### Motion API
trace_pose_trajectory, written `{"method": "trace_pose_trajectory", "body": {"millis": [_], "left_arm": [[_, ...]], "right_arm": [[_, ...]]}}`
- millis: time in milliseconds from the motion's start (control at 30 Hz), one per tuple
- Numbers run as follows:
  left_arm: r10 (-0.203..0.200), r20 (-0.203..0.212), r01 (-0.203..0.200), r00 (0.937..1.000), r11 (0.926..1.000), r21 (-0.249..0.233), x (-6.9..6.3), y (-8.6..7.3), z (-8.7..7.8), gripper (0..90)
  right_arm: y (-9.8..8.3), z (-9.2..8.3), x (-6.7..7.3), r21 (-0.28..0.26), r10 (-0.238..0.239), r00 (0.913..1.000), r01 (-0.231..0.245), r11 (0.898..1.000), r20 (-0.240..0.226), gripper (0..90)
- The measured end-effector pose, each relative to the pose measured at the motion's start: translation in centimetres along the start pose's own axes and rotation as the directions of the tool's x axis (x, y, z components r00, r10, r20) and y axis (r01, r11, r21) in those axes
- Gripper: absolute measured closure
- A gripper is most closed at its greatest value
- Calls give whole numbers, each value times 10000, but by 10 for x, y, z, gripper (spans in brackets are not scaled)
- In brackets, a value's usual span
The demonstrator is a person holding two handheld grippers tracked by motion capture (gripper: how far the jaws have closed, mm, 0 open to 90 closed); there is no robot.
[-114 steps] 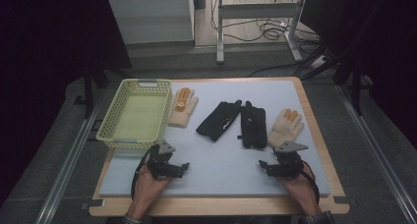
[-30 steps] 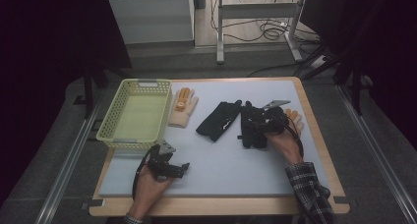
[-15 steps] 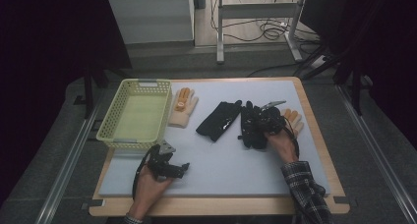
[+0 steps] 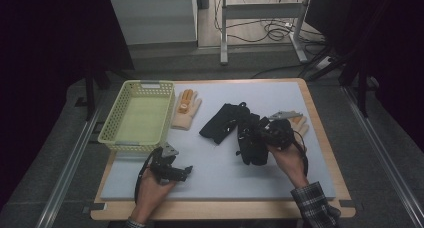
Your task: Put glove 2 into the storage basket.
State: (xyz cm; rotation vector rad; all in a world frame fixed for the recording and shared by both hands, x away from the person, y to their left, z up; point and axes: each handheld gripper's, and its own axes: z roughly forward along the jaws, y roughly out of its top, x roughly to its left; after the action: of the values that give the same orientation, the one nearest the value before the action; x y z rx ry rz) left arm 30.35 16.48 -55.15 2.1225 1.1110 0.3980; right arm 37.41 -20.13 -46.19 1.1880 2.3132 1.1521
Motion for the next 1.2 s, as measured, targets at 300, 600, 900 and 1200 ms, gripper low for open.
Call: {"method": "trace_pose_trajectory", "body": {"millis": [300,600,900,1200], "left_arm": [[-43,9,43,10000,10000,-10,0,0,0,52],[-47,10,47,10000,10000,-3,0,0,0,52],[-50,9,50,10000,10000,-7,0,0,0,52],[-49,6,49,10000,10000,-17,0,0,0,52]], "right_arm": [[-34,3,44,121,-305,9995,307,9995,-113,799],[-52,7,43,428,-571,9977,586,9974,-360,418],[-68,-9,25,729,-1439,9894,1449,9868,-182,657],[-89,-1,37,793,-1481,9848,1554,9847,-911,676]]}}
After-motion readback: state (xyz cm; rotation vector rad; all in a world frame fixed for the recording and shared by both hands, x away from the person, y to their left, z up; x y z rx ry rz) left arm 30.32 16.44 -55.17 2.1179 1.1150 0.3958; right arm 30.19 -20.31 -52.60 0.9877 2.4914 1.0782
